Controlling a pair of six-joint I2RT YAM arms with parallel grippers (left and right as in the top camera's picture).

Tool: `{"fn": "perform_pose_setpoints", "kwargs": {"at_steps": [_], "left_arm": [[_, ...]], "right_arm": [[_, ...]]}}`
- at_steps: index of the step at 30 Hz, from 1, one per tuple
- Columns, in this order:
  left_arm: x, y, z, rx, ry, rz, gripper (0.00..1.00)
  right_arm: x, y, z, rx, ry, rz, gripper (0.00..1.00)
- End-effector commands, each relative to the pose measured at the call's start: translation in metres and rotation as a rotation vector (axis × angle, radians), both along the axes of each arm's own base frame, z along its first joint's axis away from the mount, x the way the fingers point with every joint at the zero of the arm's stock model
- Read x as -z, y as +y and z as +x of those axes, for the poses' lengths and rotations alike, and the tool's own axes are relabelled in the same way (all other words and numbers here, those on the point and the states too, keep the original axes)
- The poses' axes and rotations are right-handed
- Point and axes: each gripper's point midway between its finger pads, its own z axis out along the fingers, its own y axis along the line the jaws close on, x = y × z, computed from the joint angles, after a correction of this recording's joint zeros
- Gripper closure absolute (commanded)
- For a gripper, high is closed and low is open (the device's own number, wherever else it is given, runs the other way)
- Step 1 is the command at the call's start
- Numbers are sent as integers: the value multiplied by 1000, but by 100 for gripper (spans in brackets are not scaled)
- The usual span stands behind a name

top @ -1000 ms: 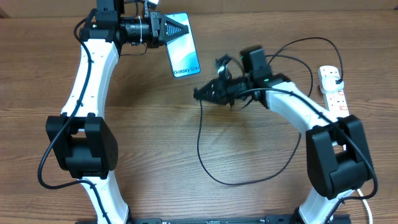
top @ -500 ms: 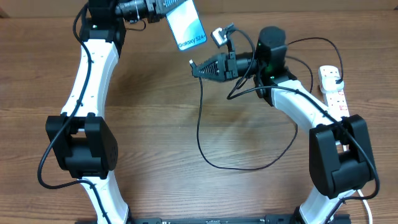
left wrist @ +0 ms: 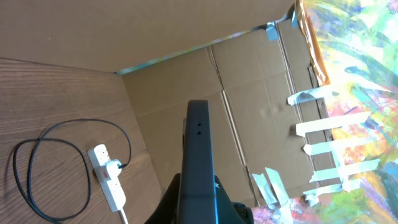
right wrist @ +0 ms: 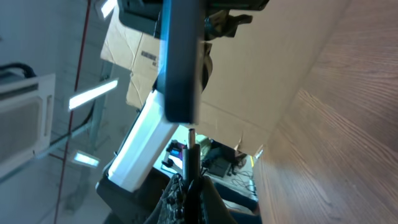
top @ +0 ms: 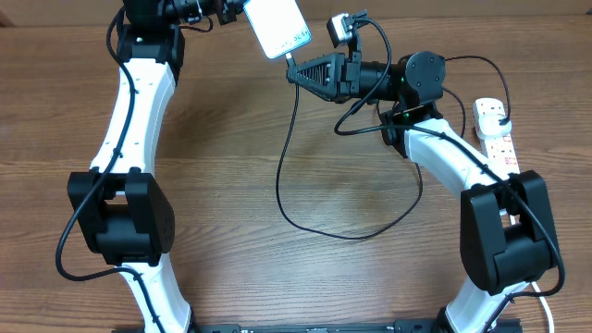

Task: Plug charger to phone and switch on socket
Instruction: 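Push the plug into the phone's port with the right gripper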

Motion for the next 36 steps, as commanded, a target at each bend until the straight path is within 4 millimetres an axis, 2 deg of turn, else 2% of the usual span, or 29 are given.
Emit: {"fn": "perform_pose_setpoints", "kwargs": {"at_steps": [1,8,20,36], "left_arm": [[-19,8,-6,-13,-17,-12,96],[-18,7,-13,29,-25,-1,96],[-17,6,-12,24,-62,11,96],[-17,-13,-18,51,-79,15,96]], "right_arm": [[-18,-4,1,25,0,29,96],[-19,-9,7,49,5,36,96],[-19,-9,7,48,7,36,96],[-18,-9,4,31,5,27,96]]}}
